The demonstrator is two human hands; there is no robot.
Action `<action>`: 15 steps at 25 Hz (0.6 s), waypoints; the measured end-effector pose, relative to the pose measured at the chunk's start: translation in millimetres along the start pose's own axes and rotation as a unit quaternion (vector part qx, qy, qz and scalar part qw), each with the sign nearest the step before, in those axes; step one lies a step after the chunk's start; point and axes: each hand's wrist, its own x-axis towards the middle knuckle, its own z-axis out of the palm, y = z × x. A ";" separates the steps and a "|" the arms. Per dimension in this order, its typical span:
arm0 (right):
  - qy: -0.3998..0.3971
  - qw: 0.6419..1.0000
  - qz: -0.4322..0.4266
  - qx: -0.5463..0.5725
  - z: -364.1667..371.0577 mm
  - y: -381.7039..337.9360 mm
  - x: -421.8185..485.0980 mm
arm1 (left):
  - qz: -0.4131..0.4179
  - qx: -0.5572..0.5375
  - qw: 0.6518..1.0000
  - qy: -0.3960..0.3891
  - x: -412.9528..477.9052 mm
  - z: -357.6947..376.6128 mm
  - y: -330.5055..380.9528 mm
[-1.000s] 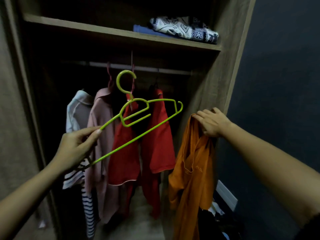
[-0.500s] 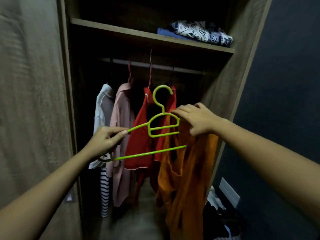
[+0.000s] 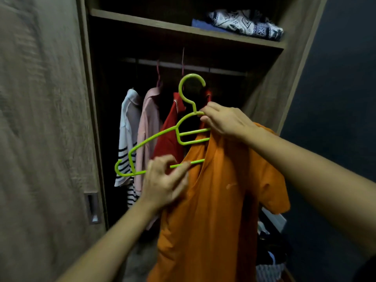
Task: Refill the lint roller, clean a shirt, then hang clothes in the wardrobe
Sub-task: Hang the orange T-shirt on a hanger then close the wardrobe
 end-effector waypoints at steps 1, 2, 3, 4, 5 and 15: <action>0.010 1.000 -0.007 0.005 -2.9 -1.9 3.4 | -0.024 -0.008 0.999 -0.048 -17.9 6.8 10.0; 0.019 1.000 -0.016 0.011 -6.4 -2.6 5.8 | -0.077 -0.016 0.992 -0.094 -35.1 12.5 13.6; 0.025 0.999 -0.023 0.019 -10.0 -1.8 7.1 | -0.130 -0.038 0.981 -0.138 -49.7 16.1 10.3; 0.030 0.999 -0.028 0.027 -13.7 -0.1 7.2 | -0.172 -0.079 0.967 -0.170 -60.6 18.0 1.6; 0.034 0.998 -0.032 0.031 -16.5 3.0 6.0 | -0.210 -0.137 0.948 -0.196 -68.4 16.3 -11.5; -0.016 0.998 -0.040 0.043 26.6 9.6 -41.0 | -0.107 -0.151 0.900 -0.395 -16.4 -41.8 -111.6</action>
